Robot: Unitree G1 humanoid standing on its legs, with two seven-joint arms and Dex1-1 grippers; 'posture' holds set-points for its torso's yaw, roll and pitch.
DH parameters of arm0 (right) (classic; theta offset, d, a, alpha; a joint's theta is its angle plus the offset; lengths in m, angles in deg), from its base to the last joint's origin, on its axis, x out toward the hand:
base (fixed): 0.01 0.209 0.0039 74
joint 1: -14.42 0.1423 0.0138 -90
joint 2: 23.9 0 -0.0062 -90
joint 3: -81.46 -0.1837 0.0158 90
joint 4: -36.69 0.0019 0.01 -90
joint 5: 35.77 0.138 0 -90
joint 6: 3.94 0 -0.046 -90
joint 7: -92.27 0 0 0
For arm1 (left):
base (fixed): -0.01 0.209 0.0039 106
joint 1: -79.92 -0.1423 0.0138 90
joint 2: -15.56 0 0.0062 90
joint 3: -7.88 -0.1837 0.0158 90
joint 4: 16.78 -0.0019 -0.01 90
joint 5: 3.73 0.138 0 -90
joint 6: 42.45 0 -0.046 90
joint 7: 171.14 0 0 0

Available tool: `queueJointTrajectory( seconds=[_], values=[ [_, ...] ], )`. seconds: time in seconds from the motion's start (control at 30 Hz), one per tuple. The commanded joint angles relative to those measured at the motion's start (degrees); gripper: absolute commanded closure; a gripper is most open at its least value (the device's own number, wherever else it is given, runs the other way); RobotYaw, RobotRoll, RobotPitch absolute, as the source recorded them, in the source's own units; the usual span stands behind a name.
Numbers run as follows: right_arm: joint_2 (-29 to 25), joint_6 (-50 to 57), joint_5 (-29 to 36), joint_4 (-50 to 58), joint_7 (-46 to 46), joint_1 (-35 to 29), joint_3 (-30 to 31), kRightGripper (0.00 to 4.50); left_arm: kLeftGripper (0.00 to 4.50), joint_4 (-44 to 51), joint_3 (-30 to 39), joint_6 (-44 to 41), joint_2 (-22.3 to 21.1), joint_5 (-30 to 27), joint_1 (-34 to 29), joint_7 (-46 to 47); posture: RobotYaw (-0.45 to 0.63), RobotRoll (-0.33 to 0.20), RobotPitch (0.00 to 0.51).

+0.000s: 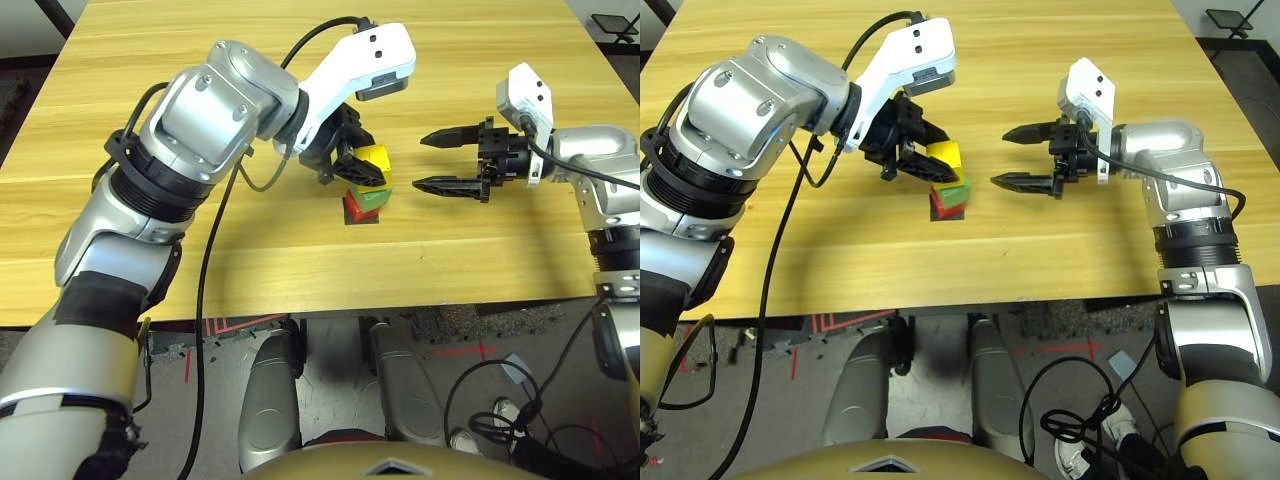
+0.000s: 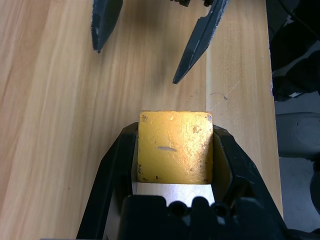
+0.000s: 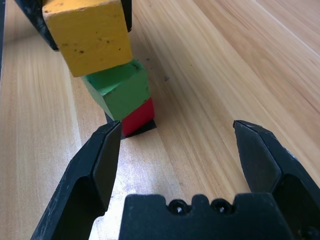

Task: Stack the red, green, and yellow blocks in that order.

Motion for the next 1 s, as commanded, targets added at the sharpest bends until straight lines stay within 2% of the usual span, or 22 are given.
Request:
queueJointTrajectory(
  seconds=[0.03, 0.5, 0.63, 0.77, 0.9, 1.0],
  values=[
    [-0.5, 0.6, 0.9, 1.8, -0.2, -1.1, -0.7, 0.00, 2.43, 0.1, -1.2, 1.0, 0.3, 0.5, -0.2, -0.2, 0.04, 0.070, 0.267],
    [-0.8, 1.7, 2.0, 3.5, -0.8, -2.4, -0.8, 0.00, 2.43, -2.4, -1.8, 3.6, 1.4, 2.6, -0.5, -0.1, 0.03, 0.070, 0.279],
    [-1.0, 1.6, 2.0, 3.2, -0.9, -2.4, -0.9, 0.00, 1.39, -2.1, -1.8, 3.4, 1.5, 2.5, -0.6, -0.4, 0.03, 0.070, 0.281],
    [-1.0, 1.3, 1.9, 2.8, -1.0, -2.3, -0.8, 0.00, 0.02, -2.0, -1.4, 2.7, 1.9, 2.1, -0.7, -0.3, 0.04, 0.067, 0.275],
    [-1.1, 0.9, 1.9, 1.9, -0.9, -1.9, -1.2, 0.00, 0.02, -2.1, 3.2, 2.8, 1.4, 0.8, -0.3, 0.9, 0.04, 0.059, 0.265],
    [-1.7, -0.1, 2.8, -0.1, 0.3, -1.4, -2.7, 0.00, 0.02, -2.4, 11.1, 0.7, 0.4, -2.5, -0.3, 2.3, 0.05, 0.051, 0.257]
  ],
)
